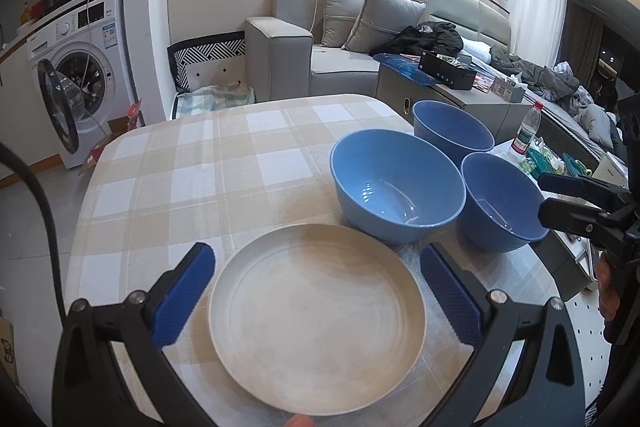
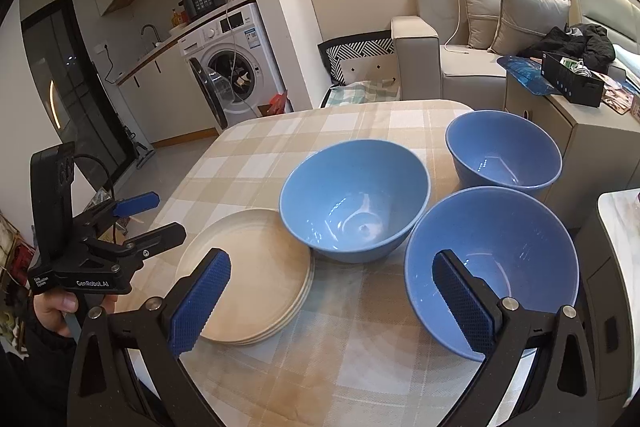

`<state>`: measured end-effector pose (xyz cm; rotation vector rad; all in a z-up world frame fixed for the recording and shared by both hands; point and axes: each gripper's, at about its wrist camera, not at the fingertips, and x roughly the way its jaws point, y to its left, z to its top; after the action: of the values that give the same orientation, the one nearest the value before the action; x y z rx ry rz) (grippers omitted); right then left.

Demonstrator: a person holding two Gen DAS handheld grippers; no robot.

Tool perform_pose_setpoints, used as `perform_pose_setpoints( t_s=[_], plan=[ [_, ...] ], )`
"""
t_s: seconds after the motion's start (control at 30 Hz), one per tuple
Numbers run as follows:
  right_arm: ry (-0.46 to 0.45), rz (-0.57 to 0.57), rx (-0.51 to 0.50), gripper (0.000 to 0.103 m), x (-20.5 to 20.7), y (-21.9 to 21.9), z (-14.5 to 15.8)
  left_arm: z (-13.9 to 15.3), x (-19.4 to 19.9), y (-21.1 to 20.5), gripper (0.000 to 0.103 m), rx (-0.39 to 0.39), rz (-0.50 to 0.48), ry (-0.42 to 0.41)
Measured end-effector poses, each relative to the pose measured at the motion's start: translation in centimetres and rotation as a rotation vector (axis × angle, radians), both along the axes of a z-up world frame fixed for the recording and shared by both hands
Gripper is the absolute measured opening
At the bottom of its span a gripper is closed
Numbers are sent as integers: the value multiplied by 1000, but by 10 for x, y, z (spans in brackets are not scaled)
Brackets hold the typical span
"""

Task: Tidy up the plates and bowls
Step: 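Move both open grippers to the rim of a light-blue bowl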

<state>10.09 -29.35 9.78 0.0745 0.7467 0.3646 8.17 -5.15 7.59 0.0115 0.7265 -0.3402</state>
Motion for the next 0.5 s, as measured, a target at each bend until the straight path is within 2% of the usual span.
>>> perform_pose_setpoints(
  t_s=[0.3, 0.5],
  plan=[
    [11, -2, 21, 103, 20, -16, -2, 4, 16, -15, 103, 11, 1, -17],
    [-7, -30, 48, 103, 37, -34, 8, 13, 23, -21, 103, 1, -2, -48]
  ],
)
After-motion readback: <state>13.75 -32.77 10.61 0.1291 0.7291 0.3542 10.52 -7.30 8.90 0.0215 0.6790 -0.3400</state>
